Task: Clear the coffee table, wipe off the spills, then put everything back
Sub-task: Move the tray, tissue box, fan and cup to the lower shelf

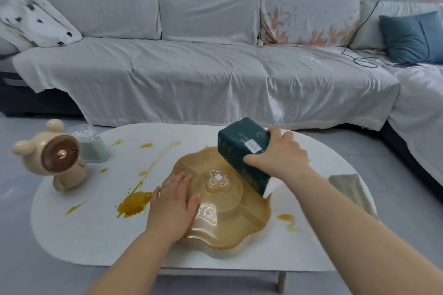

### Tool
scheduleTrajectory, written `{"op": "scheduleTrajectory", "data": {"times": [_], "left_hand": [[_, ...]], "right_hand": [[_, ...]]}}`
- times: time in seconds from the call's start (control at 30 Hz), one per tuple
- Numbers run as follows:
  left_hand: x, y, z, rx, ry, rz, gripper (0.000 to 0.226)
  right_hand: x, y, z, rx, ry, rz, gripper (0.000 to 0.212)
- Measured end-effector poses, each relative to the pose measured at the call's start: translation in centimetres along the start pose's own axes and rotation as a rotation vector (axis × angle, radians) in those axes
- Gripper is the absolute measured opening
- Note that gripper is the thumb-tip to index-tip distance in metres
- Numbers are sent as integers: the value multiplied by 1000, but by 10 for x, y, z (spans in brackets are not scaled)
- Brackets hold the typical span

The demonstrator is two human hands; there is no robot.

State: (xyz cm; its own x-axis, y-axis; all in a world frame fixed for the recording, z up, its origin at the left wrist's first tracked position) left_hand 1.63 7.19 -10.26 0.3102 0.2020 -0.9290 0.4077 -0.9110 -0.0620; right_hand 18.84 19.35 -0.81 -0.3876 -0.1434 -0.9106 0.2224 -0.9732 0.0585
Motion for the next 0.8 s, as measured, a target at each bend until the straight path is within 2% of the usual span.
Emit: {"op": "scheduleTrajectory", "data": {"times": [0.1,0.2,0.3,0.43,0.53,0.63,0.7,0.73,0.8], "left_hand": [[-3,8,5,-3,33,50,57],[-9,24,18,-16,157,34,58],[-20,34,29,-21,288,2,55],[-44,36,57,-58,435,-179,37],[-64,32,98,-214,514,-363,22],[-80,29,140,-421,569,-552,10],[-85,24,163,-544,596,-632,22],[-86,22,173,-594,610,-640,32],[-84,14,193,-661,633,-581,65]], "right_hand": [[14,2,7,51,-39,45,79],[19,2,8,44,34,120,87],[14,6,8,15,94,88,91],[10,8,15,-11,19,39,88],[7,9,19,38,62,21,87],[1,14,40,-43,67,-191,83],[8,18,71,-226,-4,-320,76],[17,19,88,-310,-51,-326,73],[48,19,126,-427,-187,-219,70]]}}
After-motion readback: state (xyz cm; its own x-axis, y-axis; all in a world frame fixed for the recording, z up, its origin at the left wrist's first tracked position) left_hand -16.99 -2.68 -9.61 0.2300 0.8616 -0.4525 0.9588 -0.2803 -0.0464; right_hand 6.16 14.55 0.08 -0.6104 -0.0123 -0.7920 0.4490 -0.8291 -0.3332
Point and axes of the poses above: each hand's wrist, its own y-axis away from the middle knuckle, its own x-axis out of the palm, z = x × y, the point moved 3 cm from there along -y, towards the middle knuckle, and after that the axes turned 4 degrees about -y, right-handed, at the moved point
